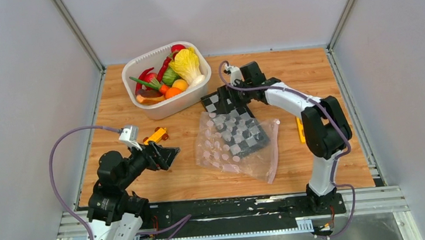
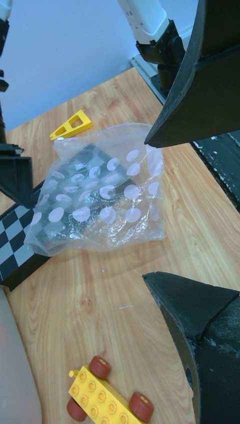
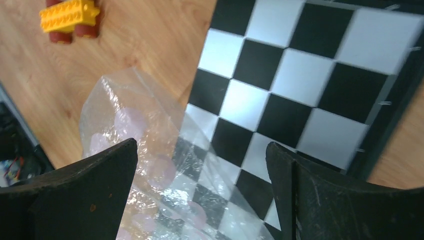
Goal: Place the food in the zip-top bag and seal the zipper
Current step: Move the distractor to the center of the board.
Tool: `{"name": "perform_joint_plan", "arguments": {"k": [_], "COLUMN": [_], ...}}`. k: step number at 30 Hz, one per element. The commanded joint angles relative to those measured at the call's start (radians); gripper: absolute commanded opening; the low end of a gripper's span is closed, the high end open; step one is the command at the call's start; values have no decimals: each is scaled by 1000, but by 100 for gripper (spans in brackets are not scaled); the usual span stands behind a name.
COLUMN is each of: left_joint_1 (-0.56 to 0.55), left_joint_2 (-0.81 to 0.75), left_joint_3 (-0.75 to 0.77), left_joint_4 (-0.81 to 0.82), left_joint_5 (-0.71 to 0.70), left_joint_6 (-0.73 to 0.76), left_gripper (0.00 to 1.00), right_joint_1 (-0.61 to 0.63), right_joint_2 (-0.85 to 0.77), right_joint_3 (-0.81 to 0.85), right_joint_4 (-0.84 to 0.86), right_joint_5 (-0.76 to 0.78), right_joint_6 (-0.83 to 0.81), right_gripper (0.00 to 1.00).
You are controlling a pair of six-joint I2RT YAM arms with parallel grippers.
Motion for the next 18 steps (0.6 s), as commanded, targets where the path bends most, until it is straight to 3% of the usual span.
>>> {"name": "perform_joint_plan", "arguments": {"k": [1,6,12,18], "left_joint_1": [5,5,5,5], "left_joint_2": [-9,9,12,1], "left_joint_3": [4,0,-2,-2], "left_joint_4": [3,10,9,-3], "left_joint_5": [5,0,-9,-28], "left_joint_6": [5,12,13,14], "left_gripper": [100,100,100,100], "right_joint_1": [44,154,281,308], "right_joint_2": [31,-2,-28,29], "right_joint_3": [-36,-126,-177,-171], "right_joint_4": [10,54,111,110], "right_joint_5": [-229,-201,38,256], "right_joint_6": [4,30,96,151], "right_gripper": [100,100,100,100]}}
